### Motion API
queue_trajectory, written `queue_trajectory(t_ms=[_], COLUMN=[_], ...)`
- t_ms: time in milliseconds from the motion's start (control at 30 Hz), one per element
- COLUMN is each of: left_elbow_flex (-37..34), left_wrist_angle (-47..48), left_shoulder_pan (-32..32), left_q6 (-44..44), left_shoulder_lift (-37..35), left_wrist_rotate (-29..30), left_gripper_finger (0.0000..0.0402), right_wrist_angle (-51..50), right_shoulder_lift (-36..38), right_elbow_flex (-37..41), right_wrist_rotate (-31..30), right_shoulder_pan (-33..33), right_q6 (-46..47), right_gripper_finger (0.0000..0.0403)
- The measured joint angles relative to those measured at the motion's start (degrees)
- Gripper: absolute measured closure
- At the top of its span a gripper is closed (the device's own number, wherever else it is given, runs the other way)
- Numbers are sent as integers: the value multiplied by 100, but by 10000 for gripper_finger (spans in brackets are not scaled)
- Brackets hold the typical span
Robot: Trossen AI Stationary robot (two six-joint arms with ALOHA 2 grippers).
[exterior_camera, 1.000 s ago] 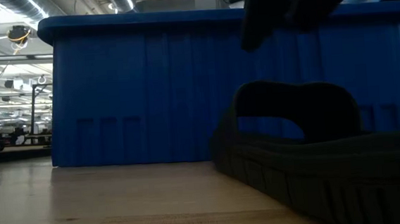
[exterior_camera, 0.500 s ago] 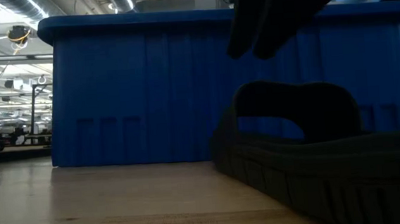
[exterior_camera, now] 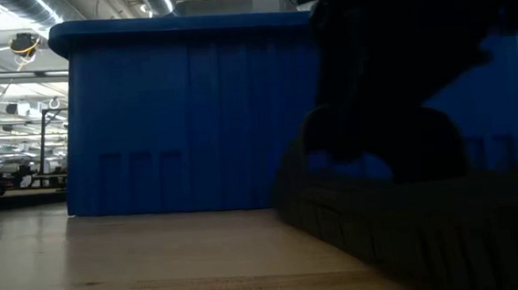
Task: Pick and place slides into bin
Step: Put the black slipper into the blue bin
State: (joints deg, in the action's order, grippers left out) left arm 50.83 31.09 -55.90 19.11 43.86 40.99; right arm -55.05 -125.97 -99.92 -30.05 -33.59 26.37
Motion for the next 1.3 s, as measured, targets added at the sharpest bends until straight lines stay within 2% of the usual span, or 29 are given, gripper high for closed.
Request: queue_trajectory(t_ms=[133, 267, 367, 500, 933, 1167, 1300], left_elbow_flex=[0, 0, 0, 0, 0, 0, 0], left_wrist_angle=[0, -2, 0, 0, 0, 0, 0], left_shoulder_pan=[0, 0, 0, 0, 0, 0, -2], left_q6=[0, 0, 0, -2, -3, -7, -6], left_shoulder_lift=[-1, -1, 0, 0, 0, 0, 0], left_wrist_rotate=[0, 2, 2, 2, 2, 4, 2], left_gripper_finger=[141, 141, 141, 141, 141, 141, 141], right_wrist_angle=[-216, -370, -360, -356, -370, -311, -498], right_shoulder_lift=[-25, -24, -24, -24, -7, 8, 8], right_elbow_flex=[0, 0, 0, 0, -2, -24, -393], right_wrist_rotate=[-433, -470, -471, -462, -152, 237, 679], right_shoulder_pan=[0, 7, 7, 5, 28, 53, 116], right_q6=[343, 354, 358, 358, 639, 973, 1068], right_gripper_finger=[118, 120, 137, 185, 379, 385, 385])
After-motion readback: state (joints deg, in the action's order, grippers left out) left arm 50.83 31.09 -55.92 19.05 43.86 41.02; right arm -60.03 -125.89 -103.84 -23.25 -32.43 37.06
